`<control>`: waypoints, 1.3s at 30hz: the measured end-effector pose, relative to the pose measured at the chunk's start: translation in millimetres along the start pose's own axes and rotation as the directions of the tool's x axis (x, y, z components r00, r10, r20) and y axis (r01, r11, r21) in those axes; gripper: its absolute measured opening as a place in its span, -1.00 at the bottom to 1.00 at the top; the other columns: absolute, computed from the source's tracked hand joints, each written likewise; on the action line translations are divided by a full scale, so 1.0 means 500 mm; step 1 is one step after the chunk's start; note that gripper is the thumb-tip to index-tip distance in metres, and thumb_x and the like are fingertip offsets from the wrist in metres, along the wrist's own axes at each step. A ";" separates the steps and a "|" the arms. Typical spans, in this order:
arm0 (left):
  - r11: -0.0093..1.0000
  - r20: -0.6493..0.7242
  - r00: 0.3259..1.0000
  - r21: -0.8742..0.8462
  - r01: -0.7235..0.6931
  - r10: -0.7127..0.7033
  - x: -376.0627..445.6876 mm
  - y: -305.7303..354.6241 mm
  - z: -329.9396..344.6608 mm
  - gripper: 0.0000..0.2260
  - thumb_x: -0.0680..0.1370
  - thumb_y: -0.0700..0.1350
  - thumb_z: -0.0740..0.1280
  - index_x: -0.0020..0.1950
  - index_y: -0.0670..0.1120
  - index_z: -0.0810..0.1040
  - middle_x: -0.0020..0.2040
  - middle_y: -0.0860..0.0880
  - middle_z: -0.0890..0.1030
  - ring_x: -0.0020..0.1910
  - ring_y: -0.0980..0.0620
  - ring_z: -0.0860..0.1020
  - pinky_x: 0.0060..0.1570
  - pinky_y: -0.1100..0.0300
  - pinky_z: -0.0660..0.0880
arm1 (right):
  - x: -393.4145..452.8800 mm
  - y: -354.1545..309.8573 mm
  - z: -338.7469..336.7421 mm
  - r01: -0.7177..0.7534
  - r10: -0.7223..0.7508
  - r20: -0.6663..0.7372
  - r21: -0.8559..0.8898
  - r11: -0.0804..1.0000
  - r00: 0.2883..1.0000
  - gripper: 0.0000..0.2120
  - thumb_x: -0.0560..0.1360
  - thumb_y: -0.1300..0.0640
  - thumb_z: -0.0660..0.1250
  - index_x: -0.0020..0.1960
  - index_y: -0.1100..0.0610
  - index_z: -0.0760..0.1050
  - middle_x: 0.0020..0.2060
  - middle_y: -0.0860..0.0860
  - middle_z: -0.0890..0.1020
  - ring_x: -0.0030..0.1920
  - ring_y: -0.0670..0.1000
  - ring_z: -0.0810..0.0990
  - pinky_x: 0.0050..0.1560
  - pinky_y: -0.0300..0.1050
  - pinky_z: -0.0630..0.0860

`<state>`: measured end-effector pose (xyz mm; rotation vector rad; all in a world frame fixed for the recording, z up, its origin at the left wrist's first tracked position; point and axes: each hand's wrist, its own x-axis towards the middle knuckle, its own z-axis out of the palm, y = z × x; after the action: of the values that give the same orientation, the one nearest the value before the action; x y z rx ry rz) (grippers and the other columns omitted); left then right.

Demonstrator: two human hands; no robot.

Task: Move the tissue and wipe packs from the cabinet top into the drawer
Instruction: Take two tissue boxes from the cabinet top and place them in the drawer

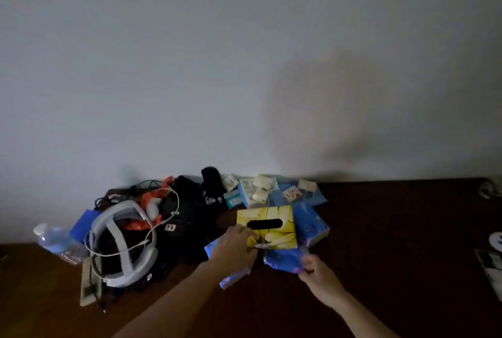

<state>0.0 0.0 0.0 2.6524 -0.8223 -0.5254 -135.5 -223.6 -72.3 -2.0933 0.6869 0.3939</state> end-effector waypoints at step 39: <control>0.947 -0.100 0.947 0.134 -0.291 0.305 -0.164 0.080 0.159 -0.44 0.52 0.39 0.19 0.27 0.01 0.56 0.55 -0.01 0.21 0.52 -0.01 0.18 0.52 -0.26 0.05 | -0.235 0.154 0.059 -0.030 0.258 -0.472 0.438 0.899 0.843 -0.13 0.28 -0.12 0.61 0.46 -0.12 0.23 0.32 0.04 0.37 0.23 0.06 0.52 0.06 0.09 0.66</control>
<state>-116.1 2.0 -33.8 2.5628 -1.2240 -0.2441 -276.2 -196.8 -79.3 -1.7338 1.1470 -0.2495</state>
